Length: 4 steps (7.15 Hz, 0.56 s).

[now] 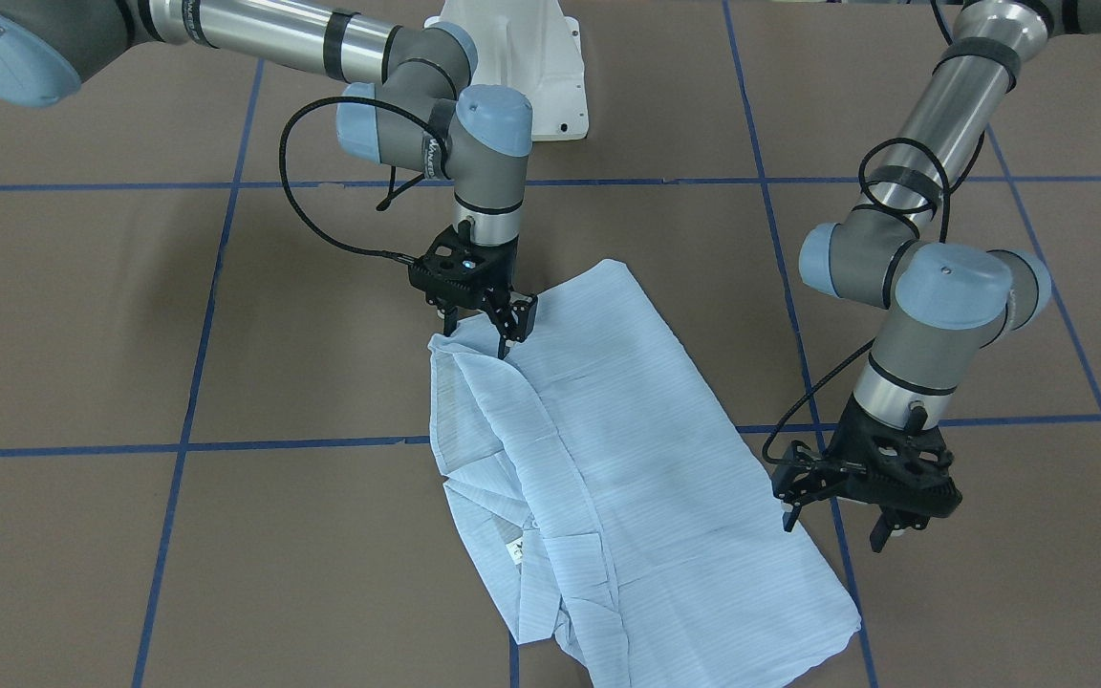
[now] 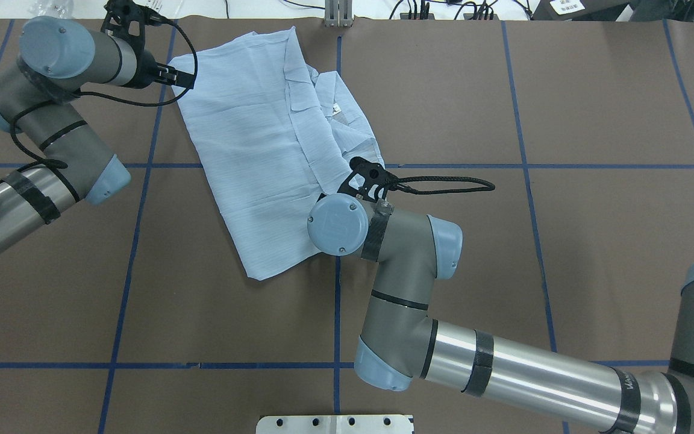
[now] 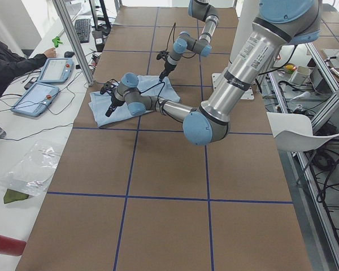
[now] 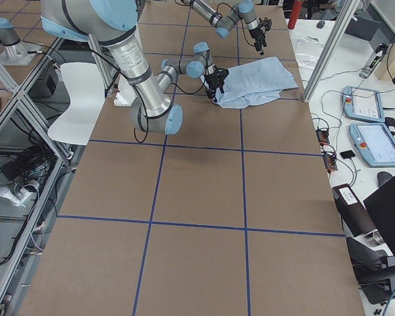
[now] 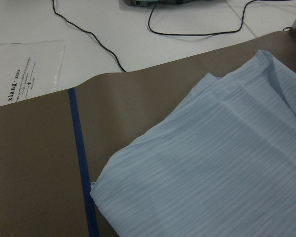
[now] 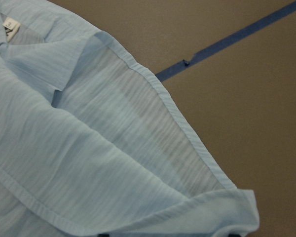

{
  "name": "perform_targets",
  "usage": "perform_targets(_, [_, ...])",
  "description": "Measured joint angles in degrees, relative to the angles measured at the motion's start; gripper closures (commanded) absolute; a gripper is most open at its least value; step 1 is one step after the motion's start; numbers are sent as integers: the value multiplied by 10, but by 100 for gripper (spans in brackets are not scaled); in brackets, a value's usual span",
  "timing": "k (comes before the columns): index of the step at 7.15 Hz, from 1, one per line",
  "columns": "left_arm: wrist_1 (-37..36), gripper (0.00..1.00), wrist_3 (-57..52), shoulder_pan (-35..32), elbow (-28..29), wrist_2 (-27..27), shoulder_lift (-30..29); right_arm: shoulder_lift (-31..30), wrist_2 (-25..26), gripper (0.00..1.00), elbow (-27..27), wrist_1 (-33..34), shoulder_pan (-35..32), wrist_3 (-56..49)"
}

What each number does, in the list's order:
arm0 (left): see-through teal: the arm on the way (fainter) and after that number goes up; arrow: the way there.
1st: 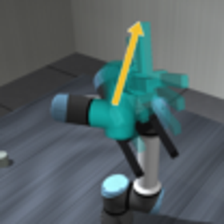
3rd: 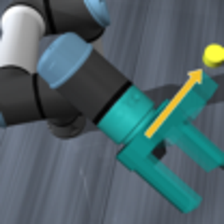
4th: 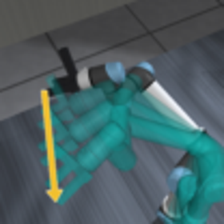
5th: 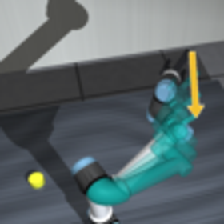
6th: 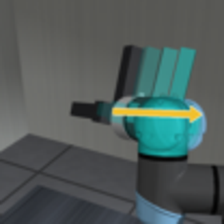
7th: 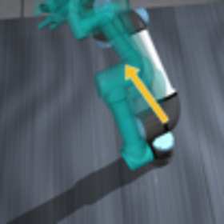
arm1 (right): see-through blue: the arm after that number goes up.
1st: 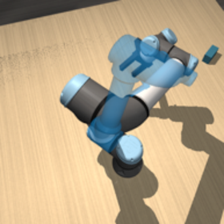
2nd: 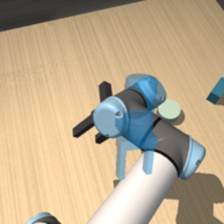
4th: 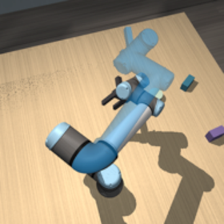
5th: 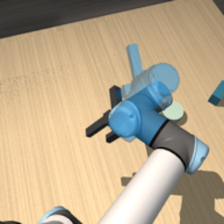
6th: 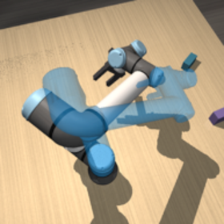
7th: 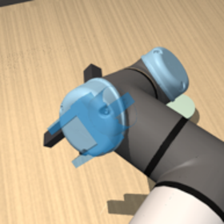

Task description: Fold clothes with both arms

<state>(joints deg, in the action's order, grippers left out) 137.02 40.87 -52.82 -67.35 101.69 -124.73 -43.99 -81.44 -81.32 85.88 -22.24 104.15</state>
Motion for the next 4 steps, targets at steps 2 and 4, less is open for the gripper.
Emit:
perform_targets(2, [0, 0, 0, 0, 0, 0, 0, 5, 1, 31, 9, -7, 0, 0])
perform_targets(4, [0, 0, 0, 0, 0, 0, 0, 6, 0, 29, 10, -6, 1, -4])
